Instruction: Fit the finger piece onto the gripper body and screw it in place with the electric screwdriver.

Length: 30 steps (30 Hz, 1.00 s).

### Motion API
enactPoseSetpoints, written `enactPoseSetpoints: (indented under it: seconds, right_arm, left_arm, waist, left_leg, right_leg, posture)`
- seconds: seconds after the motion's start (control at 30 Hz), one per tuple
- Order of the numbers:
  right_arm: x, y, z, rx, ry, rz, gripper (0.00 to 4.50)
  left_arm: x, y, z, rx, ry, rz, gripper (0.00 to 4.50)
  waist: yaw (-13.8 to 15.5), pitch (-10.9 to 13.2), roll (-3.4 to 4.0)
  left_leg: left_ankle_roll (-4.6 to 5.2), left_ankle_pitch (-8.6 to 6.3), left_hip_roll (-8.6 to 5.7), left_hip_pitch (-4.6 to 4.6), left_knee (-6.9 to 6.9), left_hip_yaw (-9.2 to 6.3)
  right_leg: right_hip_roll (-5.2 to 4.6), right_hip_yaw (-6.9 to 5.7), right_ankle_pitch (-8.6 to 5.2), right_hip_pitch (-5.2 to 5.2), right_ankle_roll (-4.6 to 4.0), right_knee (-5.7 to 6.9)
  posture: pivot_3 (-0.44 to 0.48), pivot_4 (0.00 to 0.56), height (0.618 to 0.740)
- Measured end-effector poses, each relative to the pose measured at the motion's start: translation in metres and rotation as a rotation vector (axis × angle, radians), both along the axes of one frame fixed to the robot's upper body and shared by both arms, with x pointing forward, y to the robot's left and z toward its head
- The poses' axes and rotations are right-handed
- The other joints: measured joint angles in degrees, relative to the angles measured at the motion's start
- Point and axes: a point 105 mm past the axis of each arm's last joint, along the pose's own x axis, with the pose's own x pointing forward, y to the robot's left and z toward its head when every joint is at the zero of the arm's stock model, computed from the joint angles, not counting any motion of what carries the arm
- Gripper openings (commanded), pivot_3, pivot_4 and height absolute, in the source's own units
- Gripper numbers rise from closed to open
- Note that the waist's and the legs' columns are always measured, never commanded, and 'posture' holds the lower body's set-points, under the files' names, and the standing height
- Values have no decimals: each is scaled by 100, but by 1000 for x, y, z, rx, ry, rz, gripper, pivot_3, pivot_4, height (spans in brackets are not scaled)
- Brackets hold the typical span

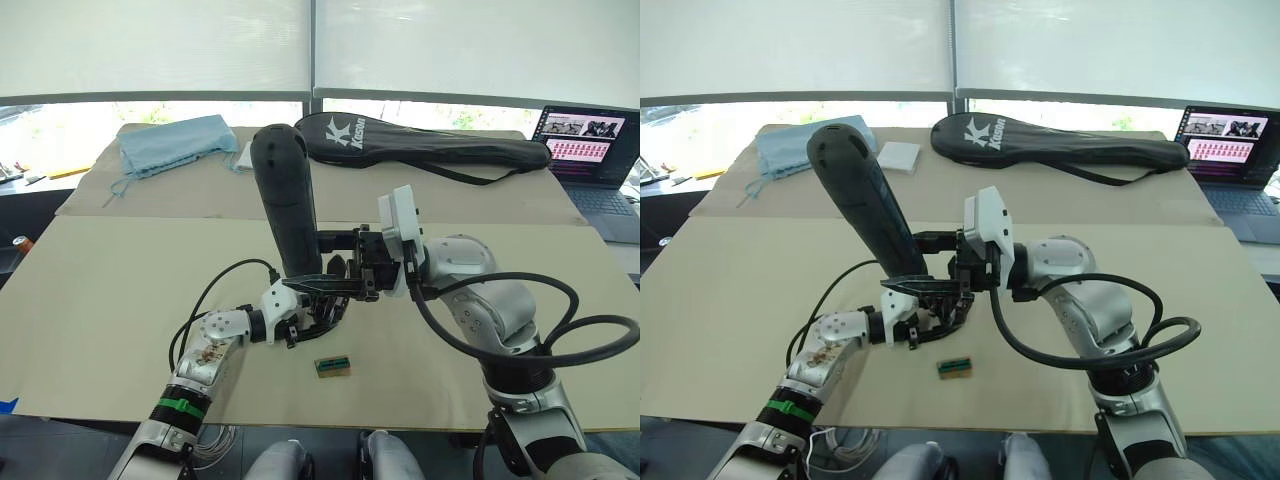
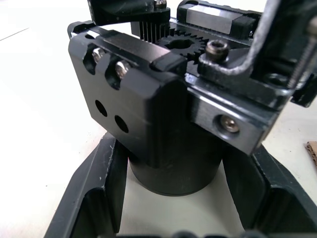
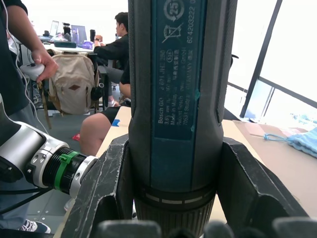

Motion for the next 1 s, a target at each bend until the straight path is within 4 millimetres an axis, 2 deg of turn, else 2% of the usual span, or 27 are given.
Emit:
enactPoseSetpoints:
  seconds: [1.0]
  right_arm:
    - [2, -2, -7, -5, -3, -11, 1916]
  left_arm:
    - [0, 1, 0, 0, 2, 3, 2281]
  waist:
    - [-16, 0, 1]
  left_leg:
    - [0, 0, 0, 1, 0, 1]
  right_leg:
    - [0, 0, 0, 1, 0, 0]
  posture:
    - [0, 150, 740]
